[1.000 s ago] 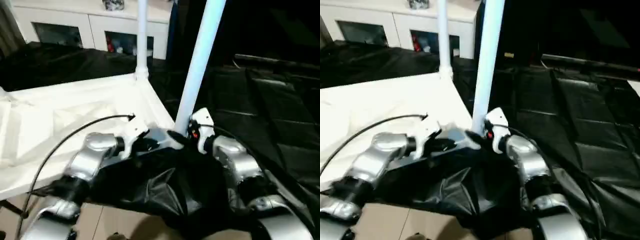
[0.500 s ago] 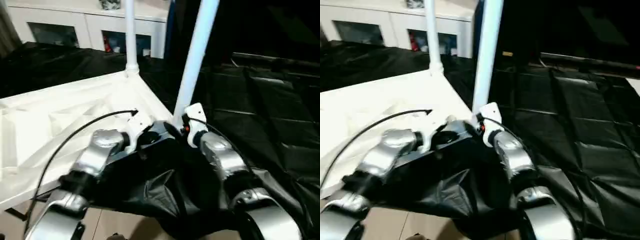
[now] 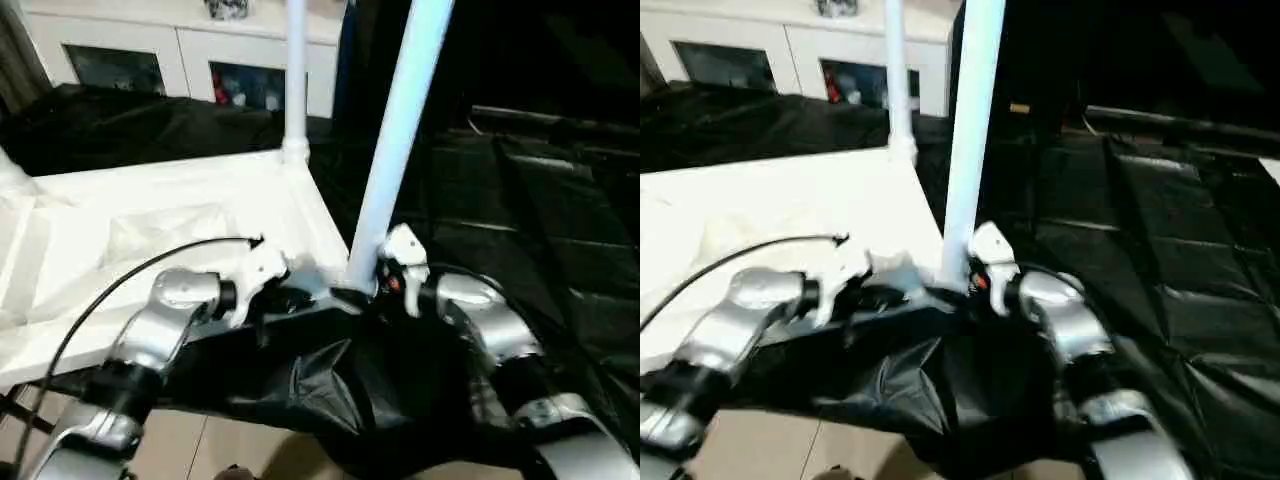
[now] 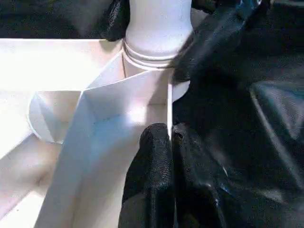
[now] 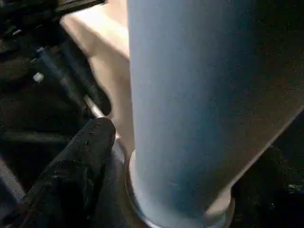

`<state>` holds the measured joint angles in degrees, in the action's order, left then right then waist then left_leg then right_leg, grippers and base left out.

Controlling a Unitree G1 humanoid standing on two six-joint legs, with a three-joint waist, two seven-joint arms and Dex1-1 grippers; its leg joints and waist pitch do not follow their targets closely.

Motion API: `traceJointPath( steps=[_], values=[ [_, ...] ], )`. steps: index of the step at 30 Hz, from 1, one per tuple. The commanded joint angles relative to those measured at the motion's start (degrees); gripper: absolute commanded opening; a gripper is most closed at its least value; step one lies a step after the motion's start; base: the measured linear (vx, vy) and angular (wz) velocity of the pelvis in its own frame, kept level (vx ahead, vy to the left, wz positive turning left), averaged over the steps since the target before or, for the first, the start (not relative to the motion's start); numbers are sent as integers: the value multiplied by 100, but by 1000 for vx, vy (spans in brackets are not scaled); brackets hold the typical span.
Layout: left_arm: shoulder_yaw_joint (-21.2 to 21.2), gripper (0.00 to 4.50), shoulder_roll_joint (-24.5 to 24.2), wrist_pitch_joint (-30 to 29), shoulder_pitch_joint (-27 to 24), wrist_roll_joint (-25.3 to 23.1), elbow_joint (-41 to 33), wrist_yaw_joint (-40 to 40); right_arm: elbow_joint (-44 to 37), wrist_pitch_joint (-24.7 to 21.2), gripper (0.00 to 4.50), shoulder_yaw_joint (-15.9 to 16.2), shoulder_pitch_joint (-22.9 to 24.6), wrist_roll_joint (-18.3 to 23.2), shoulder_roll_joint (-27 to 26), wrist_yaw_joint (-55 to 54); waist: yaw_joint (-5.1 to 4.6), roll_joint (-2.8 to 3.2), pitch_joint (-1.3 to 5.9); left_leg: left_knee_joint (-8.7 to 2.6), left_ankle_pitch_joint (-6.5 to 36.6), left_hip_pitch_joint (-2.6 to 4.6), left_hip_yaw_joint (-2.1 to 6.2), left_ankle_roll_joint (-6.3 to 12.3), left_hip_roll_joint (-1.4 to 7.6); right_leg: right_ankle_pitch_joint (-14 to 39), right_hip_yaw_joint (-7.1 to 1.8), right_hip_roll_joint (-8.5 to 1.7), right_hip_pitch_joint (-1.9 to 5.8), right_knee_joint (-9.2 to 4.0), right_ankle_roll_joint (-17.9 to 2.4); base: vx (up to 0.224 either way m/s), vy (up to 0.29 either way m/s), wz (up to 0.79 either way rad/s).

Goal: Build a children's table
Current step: Rotate leg to tighten

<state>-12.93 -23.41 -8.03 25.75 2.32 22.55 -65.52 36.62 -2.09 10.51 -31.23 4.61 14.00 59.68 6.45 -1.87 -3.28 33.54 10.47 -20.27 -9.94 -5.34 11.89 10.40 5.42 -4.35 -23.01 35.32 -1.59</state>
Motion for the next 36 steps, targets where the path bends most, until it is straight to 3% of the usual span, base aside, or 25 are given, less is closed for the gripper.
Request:
traceJointPath(
  steps=[1,4,11,15,20,23,24,25,26,27,28,30,32,36],
  values=[
    [-7,0,43,184,-48,365,-291,-325,-197,-83,338,145,46,5,63,257,-15,6,369,-402,1179,28,20,211,188,1357,-346,-430,306,-429,-1076,0,0,0],
    [35,0,-57,232,-104,394,-297,-473,-339,-140,331,221,91,42,154,477,-23,-2,367,-399,1155,35,16,219,184,1460,-350,-425,296,-441,-1040,0,0,0],
    [56,0,-175,167,-154,456,-332,-577,-474,-231,266,261,121,99,221,687,-18,-13,372,-398,1063,24,20,228,181,1446,-346,-426,295,-431,-1001,0,0,0],
    [35,0,-170,93,-166,436,-356,-603,-532,-275,258,283,162,107,207,724,-13,-36,373,-393,982,21,18,251,180,1383,-347,-427,298,-417,-1008,0,0,0],
    [68,0,-38,-119,-115,330,-275,-239,-557,-358,257,224,247,161,6,499,-12,-16,372,-397,1023,21,19,230,179,1404,-347,-430,292,-423,-1017,0,0,0],
    [129,0,233,-221,80,179,-59,320,-163,-211,252,91,176,-102,-409,-599,-23,5,354,-416,1127,29,31,152,182,1634,-351,-444,275,-453,-967,0,0,0],
    [140,0,303,-245,131,153,-6,436,-44,-185,252,56,142,-184,-514,-917,-49,-10,343,-426,1286,52,41,28,163,2011,-341,-450,264,-493,-866,0,0,0],
    [145,0,357,-268,174,122,35,534,38,-176,248,28,110,-241,-583,-1149,-52,68,353,-432,1323,52,57,-39,163,2066,-341,-454,274,-490,-832,0,0,0],
    [166,0,470,-258,275,36,163,787,162,-226,242,-33,55,-272,-707,-1474,-75,44,350,-434,1357,59,46,-44,167,2051,-344,-440,263,-515,-817,0,0,0],
    [183,0,535,-273,333,7,232,910,218,-249,224,-68,28,-274,-775,-1622,-111,83,338,-436,1473,81,40,-69,155,2058,-350,-423,240,-543,-826,0,0,0],
    [225,0,764,-320,535,-104,471,1369,412,-364,224,-219,-75,-263,-1037,-2187,-110,74,362,-424,1444,81,46,-86,150,1982,-348,-426,265,-520,-840,0,0,0],
    [247,0,854,-340,611,-135,564,1553,484,-393,210,-278,-112,-258,-1133,-2390,-104,82,371,-418,1352,57,50,-66,142,1906,-350,-435,285,-502,-846,0,0,0],
    [281,0,1088,-373,800,-233,784,2008,737,-422,210,-419,-242,-244,-1404,-2949,-107,82,378,-413,1226,60,36,-38,143,1691,-357,-423,265,-489,-881,0,0,0],
    [191,0,1348,-369,956,-354,939,2293,1044,-238,210,-303,-399,-415,-1746,-3345,-91,77,393,-406,1088,28,37,17,142,1433,-344,-434,303,-459,-913,0,0,0]
  ],
)
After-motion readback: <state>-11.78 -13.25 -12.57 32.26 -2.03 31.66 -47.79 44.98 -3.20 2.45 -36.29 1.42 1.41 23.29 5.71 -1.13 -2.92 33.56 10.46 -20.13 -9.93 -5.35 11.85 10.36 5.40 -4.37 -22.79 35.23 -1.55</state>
